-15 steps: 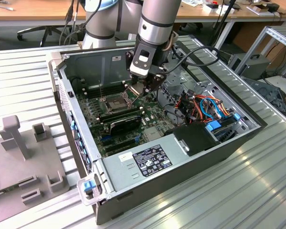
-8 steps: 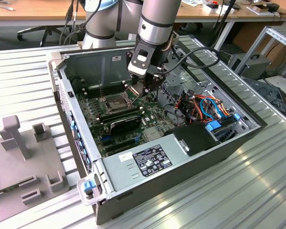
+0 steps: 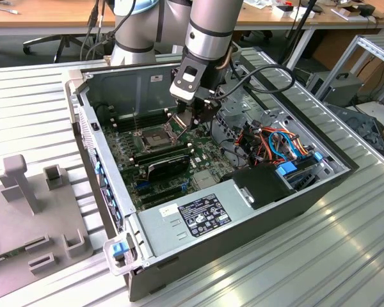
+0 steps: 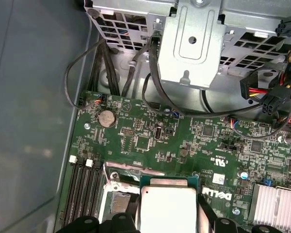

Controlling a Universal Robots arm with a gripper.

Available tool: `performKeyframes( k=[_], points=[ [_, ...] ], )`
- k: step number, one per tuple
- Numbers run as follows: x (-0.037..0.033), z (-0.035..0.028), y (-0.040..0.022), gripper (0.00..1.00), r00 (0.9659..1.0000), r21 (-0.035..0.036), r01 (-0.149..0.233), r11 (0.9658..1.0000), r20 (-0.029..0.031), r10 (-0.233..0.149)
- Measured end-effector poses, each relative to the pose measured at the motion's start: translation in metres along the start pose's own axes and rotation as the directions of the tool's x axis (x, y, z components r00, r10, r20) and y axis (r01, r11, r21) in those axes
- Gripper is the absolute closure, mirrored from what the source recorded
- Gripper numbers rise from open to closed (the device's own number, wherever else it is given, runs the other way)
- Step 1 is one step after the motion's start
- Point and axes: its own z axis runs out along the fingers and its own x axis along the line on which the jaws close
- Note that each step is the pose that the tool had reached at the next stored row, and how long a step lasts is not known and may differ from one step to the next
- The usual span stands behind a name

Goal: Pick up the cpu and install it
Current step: 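Place the cpu into insertion slot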

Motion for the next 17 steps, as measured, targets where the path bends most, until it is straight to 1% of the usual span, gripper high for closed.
performKeyframes(
  k=[3, 9, 17],
  points=[
    [0.0000, 0.0002, 0.0000, 0.45, 0.9996, -0.0004, -0.029, 0.9996, 0.0004, 0.029],
    [0.0000, 0.0005, 0.0000, 0.45, 0.9977, -0.0010, -0.067, 0.9977, 0.0010, 0.067],
    [0.0000, 0.0008, 0.0000, 0.45, 0.9931, -0.0019, -0.117, 0.9931, 0.0016, 0.117]
  ],
)
